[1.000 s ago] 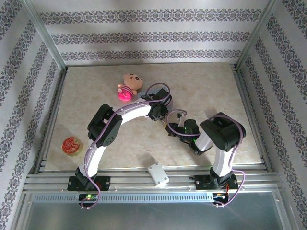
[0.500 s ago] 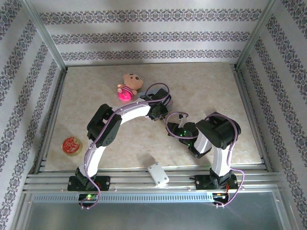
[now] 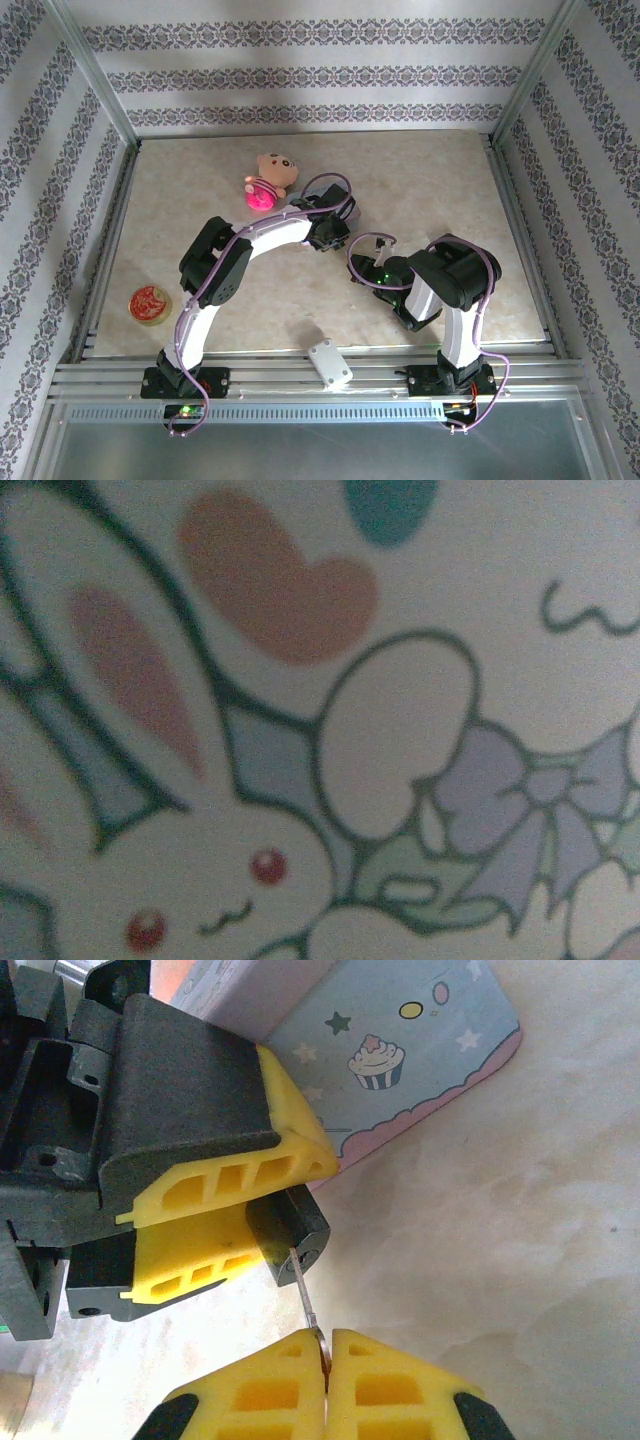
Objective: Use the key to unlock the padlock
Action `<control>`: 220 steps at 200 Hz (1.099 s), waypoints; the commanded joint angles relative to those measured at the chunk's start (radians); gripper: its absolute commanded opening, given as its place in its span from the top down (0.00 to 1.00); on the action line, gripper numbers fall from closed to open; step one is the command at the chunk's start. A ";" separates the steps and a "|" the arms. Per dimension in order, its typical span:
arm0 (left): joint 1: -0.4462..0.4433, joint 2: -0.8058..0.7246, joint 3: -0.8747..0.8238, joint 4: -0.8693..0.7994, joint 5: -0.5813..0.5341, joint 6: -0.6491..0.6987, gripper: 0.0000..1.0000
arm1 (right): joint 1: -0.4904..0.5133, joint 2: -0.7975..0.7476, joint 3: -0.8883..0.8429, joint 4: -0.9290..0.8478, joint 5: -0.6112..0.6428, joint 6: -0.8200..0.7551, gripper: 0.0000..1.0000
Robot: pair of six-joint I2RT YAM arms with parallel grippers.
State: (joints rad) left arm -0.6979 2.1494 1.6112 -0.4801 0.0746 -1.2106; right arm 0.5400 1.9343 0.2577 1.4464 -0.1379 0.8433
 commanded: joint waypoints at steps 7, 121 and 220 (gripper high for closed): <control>0.020 -0.054 -0.017 0.024 0.009 -0.030 0.97 | 0.017 0.046 -0.011 -0.070 0.012 0.014 1.00; 0.022 -0.043 -0.011 0.066 0.048 -0.048 0.97 | 0.022 0.072 0.016 -0.074 -0.012 0.010 1.00; 0.023 -0.043 -0.006 0.107 0.049 -0.052 0.97 | 0.022 0.075 0.024 -0.080 -0.021 0.006 1.00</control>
State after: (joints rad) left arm -0.6914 2.1418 1.6009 -0.4297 0.1055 -1.2465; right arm 0.5415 1.9533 0.2592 1.4788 -0.1387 0.8421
